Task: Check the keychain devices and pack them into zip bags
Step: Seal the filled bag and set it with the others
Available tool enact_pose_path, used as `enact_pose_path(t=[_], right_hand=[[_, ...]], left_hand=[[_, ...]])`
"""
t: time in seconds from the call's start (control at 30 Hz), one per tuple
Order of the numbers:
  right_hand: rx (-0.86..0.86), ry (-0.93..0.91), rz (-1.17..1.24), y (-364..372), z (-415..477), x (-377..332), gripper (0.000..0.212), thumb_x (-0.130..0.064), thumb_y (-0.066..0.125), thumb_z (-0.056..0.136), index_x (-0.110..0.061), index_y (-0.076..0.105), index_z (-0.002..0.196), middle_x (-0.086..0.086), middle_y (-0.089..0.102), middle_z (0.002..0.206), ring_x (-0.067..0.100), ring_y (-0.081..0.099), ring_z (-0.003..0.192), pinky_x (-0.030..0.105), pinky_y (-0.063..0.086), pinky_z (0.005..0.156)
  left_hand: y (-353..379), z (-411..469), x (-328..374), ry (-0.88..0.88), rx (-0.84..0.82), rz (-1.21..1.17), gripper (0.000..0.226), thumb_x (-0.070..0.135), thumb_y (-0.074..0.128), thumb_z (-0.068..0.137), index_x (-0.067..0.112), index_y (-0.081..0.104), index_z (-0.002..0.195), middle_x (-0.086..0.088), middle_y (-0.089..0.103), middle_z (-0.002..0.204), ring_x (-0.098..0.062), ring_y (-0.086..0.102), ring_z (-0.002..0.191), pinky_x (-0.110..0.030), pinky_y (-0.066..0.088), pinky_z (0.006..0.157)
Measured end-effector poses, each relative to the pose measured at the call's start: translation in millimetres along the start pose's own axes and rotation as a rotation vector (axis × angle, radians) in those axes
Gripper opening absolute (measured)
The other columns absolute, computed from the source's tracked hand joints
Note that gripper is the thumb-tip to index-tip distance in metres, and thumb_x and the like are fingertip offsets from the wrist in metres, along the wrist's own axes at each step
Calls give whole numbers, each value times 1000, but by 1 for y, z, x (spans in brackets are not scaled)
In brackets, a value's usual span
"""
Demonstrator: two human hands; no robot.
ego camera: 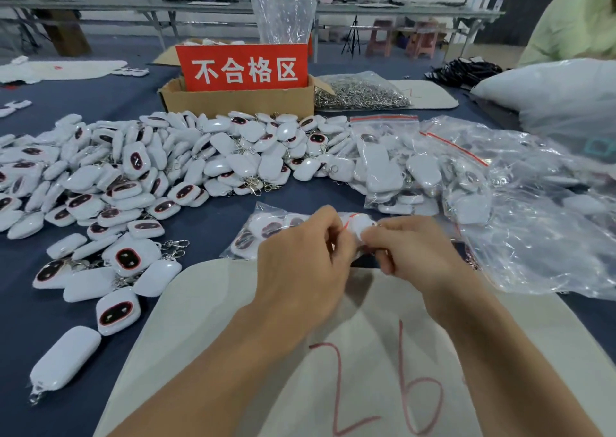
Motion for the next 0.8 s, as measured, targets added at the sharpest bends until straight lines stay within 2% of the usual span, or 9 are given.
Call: enact_pose_path(t=[0.13, 0.23, 0.33, 0.47, 0.53, 0.6, 0.67, 0.73, 0.8], right_hand=[[9, -164, -447, 16, 4, 4, 24, -33, 63, 89, -21, 69, 69, -7, 63, 60, 18, 58, 68, 35, 49, 67], [93, -221, -300, 10, 4, 4, 20, -36, 71, 86, -25, 74, 69, -11, 55, 48, 6, 49, 52, 22, 37, 52], [201, -228, -181, -4, 5, 6, 15, -23, 74, 82, -27, 77, 68, -10, 49, 43, 7, 44, 46, 16, 33, 48], [-97, -256, -450, 17, -4, 3, 29, -22, 62, 90, -45, 79, 97, -15, 71, 74, 9, 64, 77, 29, 51, 71], [-116, -311, -481, 25, -4, 2, 32, -22, 60, 90, -50, 74, 99, -18, 72, 81, 8, 64, 79, 27, 52, 71], [-63, -316, -330, 24, -2, 1, 40, -14, 58, 85, -47, 77, 97, -13, 69, 67, 8, 60, 63, 23, 47, 59], [125, -292, -175, 14, 2, 3, 35, -9, 61, 82, -39, 80, 80, -10, 59, 50, 6, 48, 46, 15, 35, 48], [310, -258, -140, 4, 7, 8, 31, -8, 64, 81, -33, 77, 68, -14, 53, 42, 4, 47, 43, 14, 35, 48], [318, -228, -167, 2, 9, 11, 21, -12, 70, 83, -30, 76, 73, -17, 51, 42, 3, 50, 46, 15, 33, 52]], left_hand=[[-2, -1, 0, 82, 6, -113, 21, 36, 56, 97, 31, 45, 80, 12, 46, 55, -13, 43, 58, -34, 39, 59], [-3, 1, -5, 24, 29, -207, 20, 35, 54, 97, 26, 50, 79, 14, 52, 60, -7, 46, 57, -27, 32, 55], [-4, 3, -9, -19, 34, -259, 21, 33, 53, 98, 25, 51, 79, 12, 52, 59, -11, 46, 56, -27, 30, 55], [-3, 3, -6, 1, 10, -273, 21, 34, 52, 98, 27, 49, 78, 14, 52, 60, -10, 46, 58, -26, 30, 56], [-4, 3, -7, 10, 14, -302, 21, 34, 52, 97, 25, 51, 78, 11, 54, 62, -12, 47, 59, -26, 34, 56], [-6, 5, -11, -16, 36, -326, 21, 34, 53, 97, 25, 52, 78, 8, 53, 60, -13, 47, 57, -24, 34, 55], [-8, 8, -16, -64, 66, -324, 21, 33, 55, 97, 27, 52, 76, 11, 52, 56, -10, 45, 55, -20, 31, 53], [-9, 11, -19, -87, 93, -321, 24, 29, 58, 98, 29, 53, 75, 14, 52, 55, -7, 45, 53, -17, 32, 53], [-8, 11, -18, -81, 100, -325, 24, 29, 59, 97, 29, 53, 74, 13, 52, 54, -7, 45, 52, -16, 32, 52]])
Point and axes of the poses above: each hand's wrist, its own z-axis towards the middle knuckle, its own y-axis out of the palm, x = y × z, the point moved 1 cm from there along z, towards the middle knuckle
